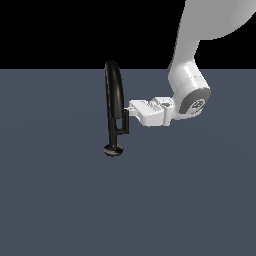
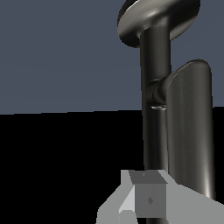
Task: Turn on the faucet by rotating a designated handle.
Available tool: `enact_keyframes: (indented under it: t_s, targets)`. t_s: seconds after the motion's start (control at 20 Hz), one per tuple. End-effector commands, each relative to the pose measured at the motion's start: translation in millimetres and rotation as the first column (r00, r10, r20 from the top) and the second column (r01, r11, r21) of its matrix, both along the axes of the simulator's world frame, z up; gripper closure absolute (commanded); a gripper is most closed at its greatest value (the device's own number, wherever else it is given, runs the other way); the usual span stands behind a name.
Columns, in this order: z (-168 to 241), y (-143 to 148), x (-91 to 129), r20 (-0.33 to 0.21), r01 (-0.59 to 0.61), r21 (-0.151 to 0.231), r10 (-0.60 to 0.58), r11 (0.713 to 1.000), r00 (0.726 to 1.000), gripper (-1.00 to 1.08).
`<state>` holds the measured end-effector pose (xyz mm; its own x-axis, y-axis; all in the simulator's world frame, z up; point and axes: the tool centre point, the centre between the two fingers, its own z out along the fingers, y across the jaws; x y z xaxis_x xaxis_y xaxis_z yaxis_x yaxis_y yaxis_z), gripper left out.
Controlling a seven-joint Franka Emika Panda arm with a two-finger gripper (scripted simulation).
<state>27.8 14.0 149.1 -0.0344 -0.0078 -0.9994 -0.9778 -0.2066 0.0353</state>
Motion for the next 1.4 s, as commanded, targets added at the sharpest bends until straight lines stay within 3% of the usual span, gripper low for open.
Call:
enact_keyframes:
  t_s: [0.0, 0.4, 0.5, 1.25, 1.35]
  targets:
    - [2.4, -1.2, -6.4, 0.000, 0.000, 0.000, 0.000, 1.000, 1.000, 1.08]
    - [10.5, -5.7, -27.4, 0.000, 0.000, 0.001, 0.000, 1.000, 1.000, 1.08]
    - [10.1, -4.6, -21.8, 0.007, 0.004, -0.002, -0.004, 1.000, 1.000, 1.08]
    - [-10.7, -16.1, -76.5, 0.001, 0.001, 0.001, -0.001, 1.000, 1.000, 1.08]
    - [-0.5, -13.8, -66.0, 0.024, 0.001, -0.001, -0.001, 1.000, 1.000, 1.08]
